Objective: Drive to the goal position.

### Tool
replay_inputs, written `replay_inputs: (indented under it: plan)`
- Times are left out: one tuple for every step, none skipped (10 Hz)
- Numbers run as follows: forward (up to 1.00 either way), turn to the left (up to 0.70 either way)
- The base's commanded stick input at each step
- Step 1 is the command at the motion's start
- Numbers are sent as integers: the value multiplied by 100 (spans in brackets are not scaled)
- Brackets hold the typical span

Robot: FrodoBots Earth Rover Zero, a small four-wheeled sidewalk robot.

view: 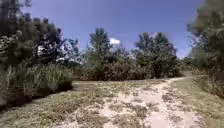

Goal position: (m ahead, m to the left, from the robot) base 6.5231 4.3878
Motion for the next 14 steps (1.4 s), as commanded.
replay_inputs:
  plan:
    - [50, 0]
    - [50, 0]
    - [50, 0]
    - [50, 0]
    - [50, 0]
    - [50, 0]
    - [50, 0]
    - [50, 0]
    - [50, 0]
    - [50, -2]
    - [50, -42]
    - [50, -50]
    - [50, -50]
    - [50, -50]
